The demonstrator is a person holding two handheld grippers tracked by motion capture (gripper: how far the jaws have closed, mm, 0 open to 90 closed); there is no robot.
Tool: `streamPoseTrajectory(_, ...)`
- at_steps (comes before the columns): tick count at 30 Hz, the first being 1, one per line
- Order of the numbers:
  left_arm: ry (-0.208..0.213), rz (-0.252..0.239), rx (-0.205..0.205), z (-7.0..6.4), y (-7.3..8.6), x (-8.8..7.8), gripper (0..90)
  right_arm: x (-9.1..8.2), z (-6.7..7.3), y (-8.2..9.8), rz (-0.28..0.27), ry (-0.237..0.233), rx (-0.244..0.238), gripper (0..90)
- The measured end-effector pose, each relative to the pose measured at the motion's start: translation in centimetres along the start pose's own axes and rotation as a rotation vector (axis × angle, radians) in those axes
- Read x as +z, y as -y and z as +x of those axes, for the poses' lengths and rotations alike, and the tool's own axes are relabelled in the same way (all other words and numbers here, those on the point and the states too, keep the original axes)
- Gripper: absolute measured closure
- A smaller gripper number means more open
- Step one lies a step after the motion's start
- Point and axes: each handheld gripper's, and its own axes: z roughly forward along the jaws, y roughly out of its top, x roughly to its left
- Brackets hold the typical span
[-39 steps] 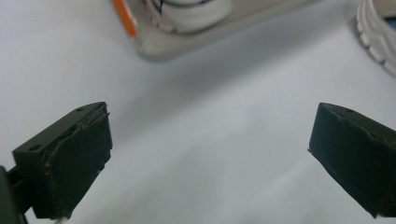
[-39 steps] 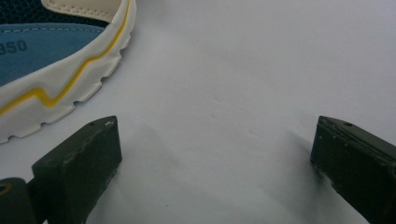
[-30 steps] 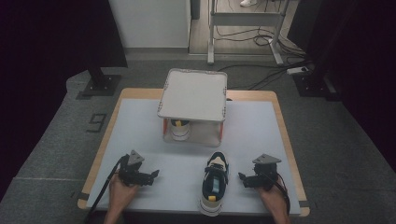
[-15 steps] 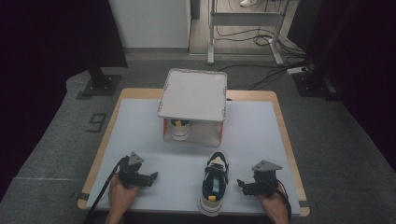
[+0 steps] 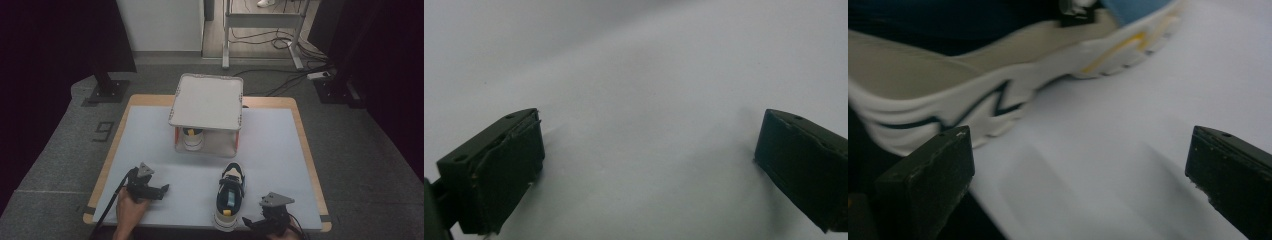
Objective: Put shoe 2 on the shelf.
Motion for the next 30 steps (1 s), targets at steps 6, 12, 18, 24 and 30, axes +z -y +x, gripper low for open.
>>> streamPoseTrajectory(6, -0.001, 0.000, 0.000, 0.0, 0.0, 0.0, 0.0, 0.2, 2.3, -1.0, -0.003, -0.041, -0.035, 0.0)
streamPoseTrajectory(12, -0.001, -0.001, 0.000, 0.0, 0.0, 0.0, 0.0, 1.0, 4.0, -2.3, -0.008, -0.050, -0.066, 0.0)
streamPoseTrajectory(18, -0.003, 0.000, 0.002, 0.0, 0.0, 0.0, 0.0, 1.6, 5.2, -2.7, -0.007, -0.055, -0.055, 0.0)
streamPoseTrajectory(24, -0.003, 0.000, 0.002, 0.0, 0.0, 0.0, 0.0, 1.5, 5.9, -3.1, -0.020, -0.046, -0.045, 0.0)
streamPoseTrajectory(30, -0.003, 0.000, 0.002, 0.0, 0.0, 0.0, 0.0, 1.6, 5.3, -3.3, -0.027, -0.022, -0.018, 0.0)
